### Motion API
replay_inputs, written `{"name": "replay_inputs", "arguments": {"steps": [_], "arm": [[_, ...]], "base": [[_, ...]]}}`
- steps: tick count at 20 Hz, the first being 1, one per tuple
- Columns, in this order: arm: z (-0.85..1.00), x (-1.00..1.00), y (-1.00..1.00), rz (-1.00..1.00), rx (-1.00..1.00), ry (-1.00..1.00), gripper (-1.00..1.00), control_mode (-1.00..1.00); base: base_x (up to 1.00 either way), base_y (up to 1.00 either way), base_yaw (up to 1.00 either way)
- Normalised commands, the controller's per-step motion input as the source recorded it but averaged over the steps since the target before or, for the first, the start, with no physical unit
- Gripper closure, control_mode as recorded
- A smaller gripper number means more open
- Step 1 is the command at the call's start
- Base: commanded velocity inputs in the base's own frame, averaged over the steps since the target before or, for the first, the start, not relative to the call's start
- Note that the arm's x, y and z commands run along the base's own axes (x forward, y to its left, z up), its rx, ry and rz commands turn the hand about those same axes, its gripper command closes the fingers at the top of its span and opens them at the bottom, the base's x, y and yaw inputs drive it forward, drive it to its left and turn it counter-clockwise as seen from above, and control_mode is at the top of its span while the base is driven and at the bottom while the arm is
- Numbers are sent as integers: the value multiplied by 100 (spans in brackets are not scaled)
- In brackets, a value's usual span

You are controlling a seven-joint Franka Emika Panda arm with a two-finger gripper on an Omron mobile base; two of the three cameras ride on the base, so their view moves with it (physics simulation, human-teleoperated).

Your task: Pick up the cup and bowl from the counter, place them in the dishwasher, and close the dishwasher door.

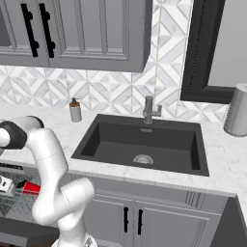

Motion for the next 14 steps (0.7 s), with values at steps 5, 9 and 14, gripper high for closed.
{"name": "replay_inputs", "arguments": {"steps": [5, 9, 14], "arm": [[-2, -100, 23, 19, -12, 0, -100, -100], [0, -100, 0, 20, -10, 0, -100, -100], [0, -100, 0, 17, -7, 0, -100, -100]], "base": [[0, 0, 0], [0, 0, 0], [0, 0, 0]]}}
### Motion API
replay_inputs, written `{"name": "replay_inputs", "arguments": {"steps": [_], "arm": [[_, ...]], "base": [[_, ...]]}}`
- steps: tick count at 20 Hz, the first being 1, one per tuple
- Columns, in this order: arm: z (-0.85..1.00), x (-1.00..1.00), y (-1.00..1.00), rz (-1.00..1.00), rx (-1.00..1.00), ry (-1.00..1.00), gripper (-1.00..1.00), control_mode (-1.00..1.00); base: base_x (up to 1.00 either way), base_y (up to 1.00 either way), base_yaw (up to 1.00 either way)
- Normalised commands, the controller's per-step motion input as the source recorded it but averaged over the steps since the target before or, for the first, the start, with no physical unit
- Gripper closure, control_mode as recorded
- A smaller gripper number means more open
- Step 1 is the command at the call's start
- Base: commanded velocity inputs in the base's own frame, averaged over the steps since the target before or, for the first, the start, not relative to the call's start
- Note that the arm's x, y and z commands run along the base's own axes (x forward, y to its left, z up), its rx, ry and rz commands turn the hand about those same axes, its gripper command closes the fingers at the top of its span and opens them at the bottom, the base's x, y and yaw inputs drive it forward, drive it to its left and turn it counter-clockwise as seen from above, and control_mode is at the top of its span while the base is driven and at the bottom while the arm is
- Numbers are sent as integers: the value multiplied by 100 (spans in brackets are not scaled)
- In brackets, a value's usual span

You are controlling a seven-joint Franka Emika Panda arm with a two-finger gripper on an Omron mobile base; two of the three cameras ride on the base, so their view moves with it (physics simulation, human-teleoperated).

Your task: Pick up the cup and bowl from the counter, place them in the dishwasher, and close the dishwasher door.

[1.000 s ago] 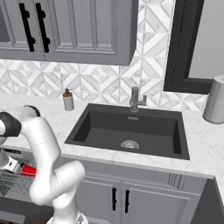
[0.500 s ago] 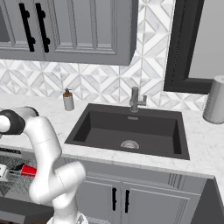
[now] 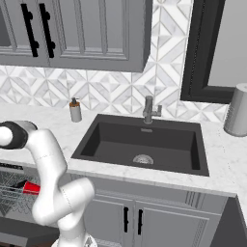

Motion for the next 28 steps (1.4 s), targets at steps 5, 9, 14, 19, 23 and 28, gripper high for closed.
{"name": "replay_inputs", "arguments": {"steps": [5, 9, 14, 19, 23, 28], "arm": [[2, -100, 0, 0, 0, 0, -100, -100], [-57, -100, 0, -1, -8, 2, -100, -100], [-99, -100, 13, -5, -30, -18, -100, -100], [-50, -100, 8, -25, -13, -17, -100, -100], [-58, -100, 2, -38, -8, -29, -100, -100], [-56, -96, 0, -41, -15, -51, -100, -100]], "base": [[0, 0, 0], [0, 0, 0], [0, 0, 0], [0, 0, 0], [0, 0, 0], [0, 0, 0]]}}
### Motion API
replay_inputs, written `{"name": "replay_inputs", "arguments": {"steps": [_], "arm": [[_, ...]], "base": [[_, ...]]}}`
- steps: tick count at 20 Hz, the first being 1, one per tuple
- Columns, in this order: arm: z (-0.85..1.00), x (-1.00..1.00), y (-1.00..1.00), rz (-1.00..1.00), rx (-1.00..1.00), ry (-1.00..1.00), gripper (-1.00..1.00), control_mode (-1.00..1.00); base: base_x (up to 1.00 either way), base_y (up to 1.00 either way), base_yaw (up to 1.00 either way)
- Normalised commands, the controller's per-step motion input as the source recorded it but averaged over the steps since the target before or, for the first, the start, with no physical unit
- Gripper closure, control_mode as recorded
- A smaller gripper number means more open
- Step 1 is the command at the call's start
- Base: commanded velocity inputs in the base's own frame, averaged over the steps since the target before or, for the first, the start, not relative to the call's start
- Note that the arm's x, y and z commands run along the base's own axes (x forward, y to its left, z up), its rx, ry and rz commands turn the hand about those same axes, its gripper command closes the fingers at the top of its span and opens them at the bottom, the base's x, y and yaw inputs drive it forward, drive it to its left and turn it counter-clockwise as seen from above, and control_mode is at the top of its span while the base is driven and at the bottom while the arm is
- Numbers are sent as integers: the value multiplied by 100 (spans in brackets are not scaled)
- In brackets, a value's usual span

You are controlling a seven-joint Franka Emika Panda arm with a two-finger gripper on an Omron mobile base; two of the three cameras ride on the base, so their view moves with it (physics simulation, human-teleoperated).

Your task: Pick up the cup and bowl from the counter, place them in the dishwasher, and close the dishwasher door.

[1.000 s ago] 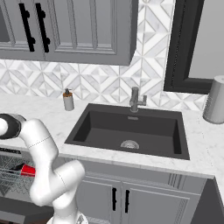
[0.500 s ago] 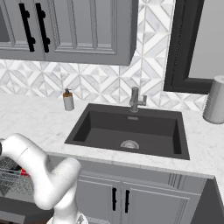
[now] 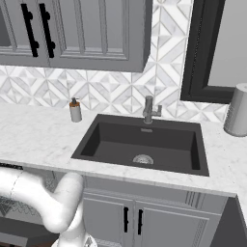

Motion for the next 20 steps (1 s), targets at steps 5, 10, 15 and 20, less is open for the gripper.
{"name": "replay_inputs", "arguments": {"steps": [5, 10, 15, 20], "arm": [[-12, -45, 16, -43, -23, -77, -100, -100], [0, -45, 46, -33, -11, -90, -100, -100], [0, -32, 75, -29, -3, -96, -100, -100], [-8, -17, 74, -26, -4, -100, -100, -100]], "base": [[0, 0, 0], [0, 0, 0], [0, 0, 0], [0, 0, 0]]}}
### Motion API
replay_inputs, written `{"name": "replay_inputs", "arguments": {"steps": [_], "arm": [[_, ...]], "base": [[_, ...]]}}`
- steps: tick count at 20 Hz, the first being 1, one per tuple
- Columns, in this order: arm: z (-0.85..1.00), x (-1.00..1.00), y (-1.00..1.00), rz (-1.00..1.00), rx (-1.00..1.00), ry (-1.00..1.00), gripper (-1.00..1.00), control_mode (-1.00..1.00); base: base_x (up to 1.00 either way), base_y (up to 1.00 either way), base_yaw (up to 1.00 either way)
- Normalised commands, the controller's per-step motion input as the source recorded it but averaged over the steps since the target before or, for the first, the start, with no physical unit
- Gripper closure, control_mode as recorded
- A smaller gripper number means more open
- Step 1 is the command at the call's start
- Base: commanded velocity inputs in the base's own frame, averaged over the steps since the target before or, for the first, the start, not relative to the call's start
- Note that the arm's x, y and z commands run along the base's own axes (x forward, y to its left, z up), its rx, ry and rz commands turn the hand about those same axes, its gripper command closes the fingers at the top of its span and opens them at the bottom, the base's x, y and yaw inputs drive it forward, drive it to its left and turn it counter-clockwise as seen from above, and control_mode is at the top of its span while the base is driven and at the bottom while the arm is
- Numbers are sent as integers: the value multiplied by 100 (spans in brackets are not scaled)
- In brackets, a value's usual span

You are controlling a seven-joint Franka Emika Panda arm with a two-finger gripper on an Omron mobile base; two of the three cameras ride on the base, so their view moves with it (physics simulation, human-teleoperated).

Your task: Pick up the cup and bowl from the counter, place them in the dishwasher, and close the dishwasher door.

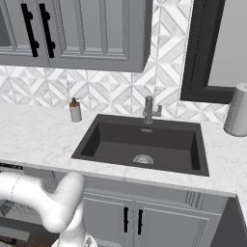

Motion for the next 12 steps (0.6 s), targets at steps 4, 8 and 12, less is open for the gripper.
{"name": "replay_inputs", "arguments": {"steps": [4, 8, 12], "arm": [[-21, 6, 83, -26, -1, -97, -100, -100], [0, 40, 74, -29, 0, -100, -100, -100], [0, 62, 59, -30, 0, -100, -100, -100]], "base": [[0, 0, 0], [0, 0, 0], [0, 0, 0]]}}
